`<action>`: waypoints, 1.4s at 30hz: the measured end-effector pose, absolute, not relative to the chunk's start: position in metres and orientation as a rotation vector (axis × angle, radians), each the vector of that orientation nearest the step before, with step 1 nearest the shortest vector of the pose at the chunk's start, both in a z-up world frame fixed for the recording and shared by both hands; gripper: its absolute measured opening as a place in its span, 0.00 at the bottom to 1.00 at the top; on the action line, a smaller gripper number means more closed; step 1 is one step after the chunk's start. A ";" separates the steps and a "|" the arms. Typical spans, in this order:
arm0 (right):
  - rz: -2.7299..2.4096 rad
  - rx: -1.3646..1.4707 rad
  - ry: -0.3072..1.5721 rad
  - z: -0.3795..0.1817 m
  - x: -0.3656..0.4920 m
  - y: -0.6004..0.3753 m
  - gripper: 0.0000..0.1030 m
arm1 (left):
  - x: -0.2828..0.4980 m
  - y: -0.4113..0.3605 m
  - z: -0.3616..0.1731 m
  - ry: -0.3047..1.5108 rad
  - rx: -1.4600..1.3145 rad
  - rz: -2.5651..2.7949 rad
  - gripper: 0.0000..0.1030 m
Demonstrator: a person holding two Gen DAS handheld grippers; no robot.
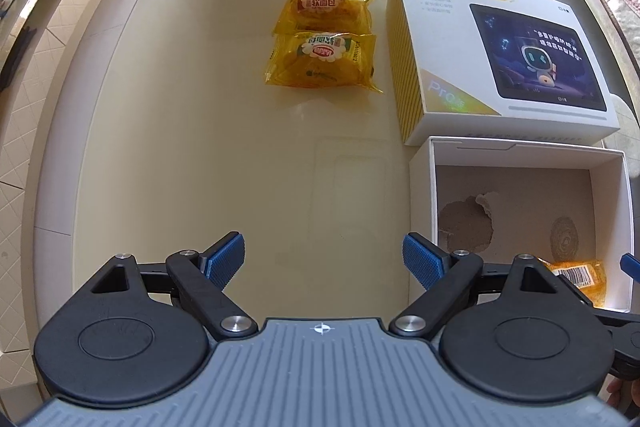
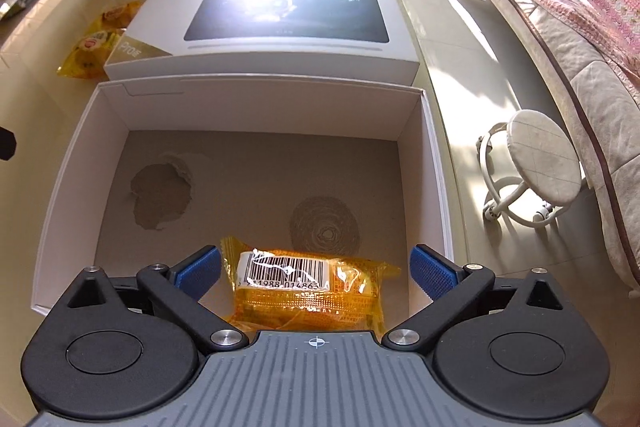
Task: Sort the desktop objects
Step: 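Lower the packet into the box and open the right gripper, then withdraw the right tool from the box while the left tool approaches the stacked bread packets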
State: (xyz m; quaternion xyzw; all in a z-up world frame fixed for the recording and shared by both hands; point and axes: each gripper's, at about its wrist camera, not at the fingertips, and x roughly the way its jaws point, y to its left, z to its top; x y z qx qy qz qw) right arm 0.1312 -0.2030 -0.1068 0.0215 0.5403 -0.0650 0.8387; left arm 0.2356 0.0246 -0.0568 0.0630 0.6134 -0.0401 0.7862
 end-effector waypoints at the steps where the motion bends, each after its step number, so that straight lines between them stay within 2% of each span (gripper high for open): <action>1: -0.140 0.054 1.124 -0.101 0.130 -0.203 0.99 | 0.239 0.027 -0.057 1.323 0.125 -0.081 1.00; 8: -0.184 0.108 1.017 -0.069 0.128 -0.208 0.99 | 0.270 0.042 -0.058 1.277 0.070 -0.060 1.00; 23: -0.210 0.141 0.933 -0.035 0.149 -0.214 0.99 | 0.344 0.023 -0.074 1.227 0.129 -0.059 1.00; 34: -0.062 0.168 0.823 0.009 0.230 -0.159 0.99 | 0.355 0.025 -0.087 1.231 0.141 -0.051 1.00; 38: -0.067 0.123 0.838 0.016 0.261 -0.141 0.93 | 0.360 0.029 -0.085 1.230 0.126 -0.047 1.00; 42: -0.036 0.145 0.844 0.016 0.271 -0.139 0.93 | 0.365 0.033 -0.083 1.223 0.119 -0.045 1.00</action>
